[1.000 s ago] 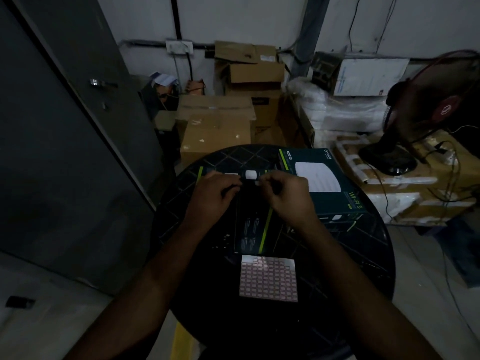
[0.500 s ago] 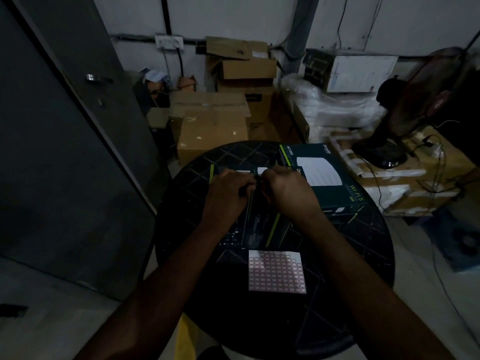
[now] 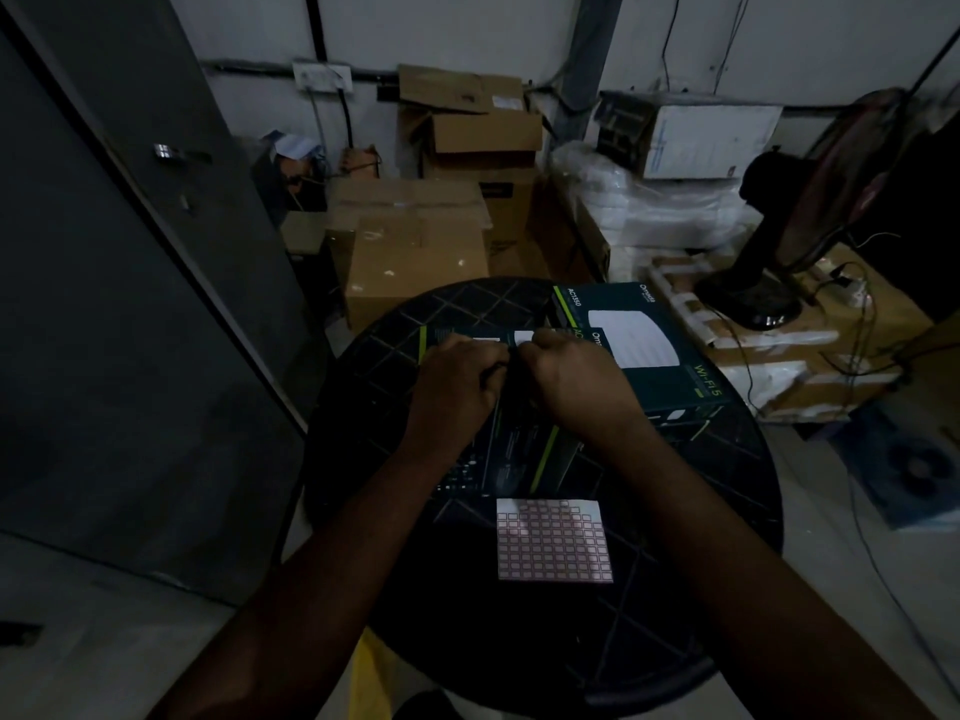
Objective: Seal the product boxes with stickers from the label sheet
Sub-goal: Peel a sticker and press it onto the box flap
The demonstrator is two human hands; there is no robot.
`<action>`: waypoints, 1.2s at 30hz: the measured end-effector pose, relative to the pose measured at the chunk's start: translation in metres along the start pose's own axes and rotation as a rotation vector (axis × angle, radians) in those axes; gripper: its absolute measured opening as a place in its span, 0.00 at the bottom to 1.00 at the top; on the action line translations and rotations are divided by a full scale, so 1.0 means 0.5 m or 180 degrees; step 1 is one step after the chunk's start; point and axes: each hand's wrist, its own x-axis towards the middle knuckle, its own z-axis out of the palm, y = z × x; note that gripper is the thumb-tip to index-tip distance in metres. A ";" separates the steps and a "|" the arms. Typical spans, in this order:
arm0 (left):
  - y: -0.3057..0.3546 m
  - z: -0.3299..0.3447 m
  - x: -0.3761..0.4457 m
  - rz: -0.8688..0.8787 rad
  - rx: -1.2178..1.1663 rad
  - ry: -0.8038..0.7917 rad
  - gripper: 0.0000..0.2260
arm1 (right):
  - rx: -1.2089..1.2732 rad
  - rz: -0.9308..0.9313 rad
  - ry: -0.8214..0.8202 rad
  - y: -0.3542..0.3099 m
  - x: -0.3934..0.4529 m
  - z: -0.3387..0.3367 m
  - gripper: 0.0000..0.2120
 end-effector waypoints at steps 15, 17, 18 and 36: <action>0.010 -0.005 -0.004 -0.0019 -0.0125 0.0235 0.06 | 0.2120 0.0747 0.0395 0.076 -0.021 0.022 0.06; 0.010 -0.004 -0.008 0.0010 -0.0120 0.0251 0.06 | 0.1968 0.0530 0.0347 0.074 -0.015 0.028 0.04; 0.010 -0.003 -0.010 0.0011 -0.0126 0.0257 0.06 | 0.1867 0.0466 0.0338 0.072 -0.013 0.032 0.03; 0.004 0.014 -0.022 0.0243 0.0216 0.0329 0.06 | 0.1914 0.0307 0.0690 0.084 -0.032 0.066 0.14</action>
